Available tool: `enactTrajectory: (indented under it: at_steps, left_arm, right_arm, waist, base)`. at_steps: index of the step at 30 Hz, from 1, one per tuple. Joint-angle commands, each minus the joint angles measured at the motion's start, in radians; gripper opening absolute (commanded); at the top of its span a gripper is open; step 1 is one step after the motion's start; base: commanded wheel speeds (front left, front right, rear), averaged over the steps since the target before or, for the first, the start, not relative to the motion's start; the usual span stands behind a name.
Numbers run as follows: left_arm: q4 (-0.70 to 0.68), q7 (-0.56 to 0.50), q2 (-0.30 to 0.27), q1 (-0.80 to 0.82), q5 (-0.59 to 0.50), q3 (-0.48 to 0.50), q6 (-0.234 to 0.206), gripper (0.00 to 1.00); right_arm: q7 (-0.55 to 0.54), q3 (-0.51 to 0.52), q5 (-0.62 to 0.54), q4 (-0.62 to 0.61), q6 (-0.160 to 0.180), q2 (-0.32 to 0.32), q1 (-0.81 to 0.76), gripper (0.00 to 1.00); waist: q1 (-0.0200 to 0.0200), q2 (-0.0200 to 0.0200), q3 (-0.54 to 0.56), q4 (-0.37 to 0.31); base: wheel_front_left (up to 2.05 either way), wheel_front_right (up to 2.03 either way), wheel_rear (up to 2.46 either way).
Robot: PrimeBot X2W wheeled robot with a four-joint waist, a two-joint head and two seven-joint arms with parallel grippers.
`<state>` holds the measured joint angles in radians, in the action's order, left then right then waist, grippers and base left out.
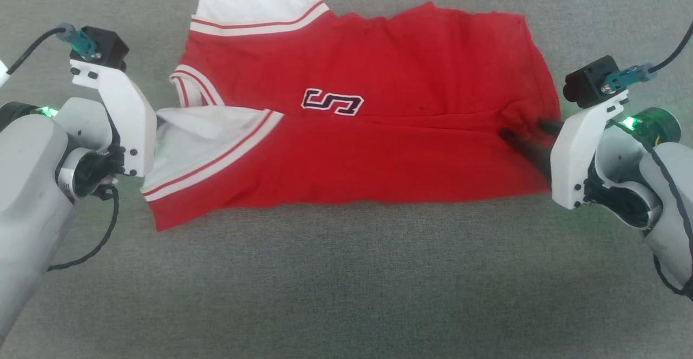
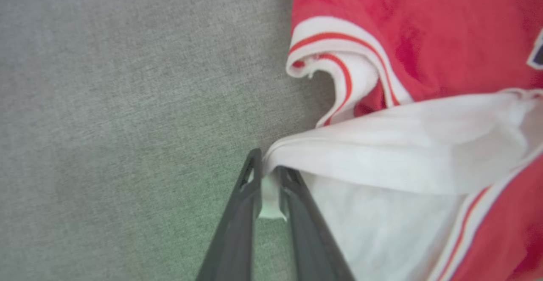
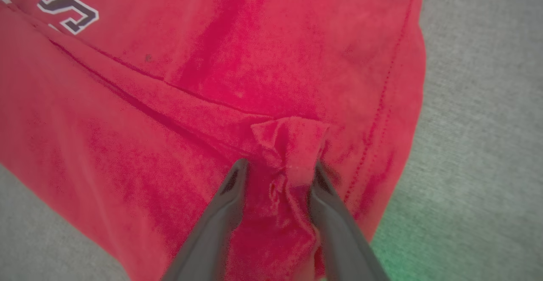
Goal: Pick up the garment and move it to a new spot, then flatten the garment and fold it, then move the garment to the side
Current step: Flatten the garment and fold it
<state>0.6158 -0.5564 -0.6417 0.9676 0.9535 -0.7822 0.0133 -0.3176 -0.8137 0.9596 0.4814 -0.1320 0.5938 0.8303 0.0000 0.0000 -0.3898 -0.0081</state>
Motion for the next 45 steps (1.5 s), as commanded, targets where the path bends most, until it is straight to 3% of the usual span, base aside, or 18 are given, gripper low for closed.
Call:
enactTrajectory:
  at_steps: [1,6,11,20,27,34,44,45]
  left_arm:
    - [0.006,0.008,0.002,0.011,0.016,0.008,0.000,1.00]
    - [-0.022,0.003,-0.012,-0.007,0.018,0.016,-0.019,1.00]
    - [-0.128,-0.015,-0.049,-0.052,0.033,0.027,-0.075,1.00]
    - [-0.438,-0.109,-0.142,-0.195,0.067,0.023,-0.244,1.00]
    - [-0.588,-0.154,-0.197,-0.287,0.081,0.020,-0.348,1.00]
    - [-0.561,-0.142,-0.194,-0.331,0.117,0.034,-0.373,1.00]
    - [-0.450,-0.154,-0.165,-0.341,0.142,0.020,-0.357,1.00]
    - [-0.440,-0.159,-0.163,-0.341,0.135,0.009,-0.343,0.35]
  right_arm:
    - [0.005,0.001,0.004,0.011,0.002,0.002,0.001,1.00]
    - [0.043,0.026,0.002,-0.004,0.002,0.013,-0.012,1.00]
    - [0.136,0.092,-0.030,-0.024,0.002,0.034,-0.044,1.00]
    - [0.325,0.289,-0.156,-0.055,0.002,0.033,-0.137,1.00]
    - [0.354,0.480,-0.267,-0.126,0.002,-0.030,-0.239,1.00]
    - [0.280,0.646,-0.379,-0.257,0.002,-0.123,-0.357,1.00]
    - [0.138,0.777,-0.451,-0.415,0.001,-0.223,-0.492,1.00]
    - [0.113,0.776,-0.445,-0.423,0.001,-0.234,-0.503,1.00]
  waist:
    - [0.0000,0.0000,0.011,0.006]
    - [0.0000,0.0000,0.033,0.014]
    - [0.0000,0.0000,0.055,0.027]
    - [0.0000,0.0000,0.077,0.038]
    - [0.0000,0.0000,0.079,0.021]
    - [0.0000,0.0000,0.064,-0.020]
    - [0.0000,0.0000,0.051,-0.049]
    - [0.0000,0.0000,0.051,-0.049]
  base:
    - [0.00,0.00,0.00]
    - [0.00,0.00,0.00]
    - [0.00,0.00,0.00]
    - [0.00,0.00,0.00]
    - [0.00,0.00,0.00]
    - [0.00,0.00,0.00]
    - [0.00,0.00,0.00]
    - [0.00,0.00,0.00]
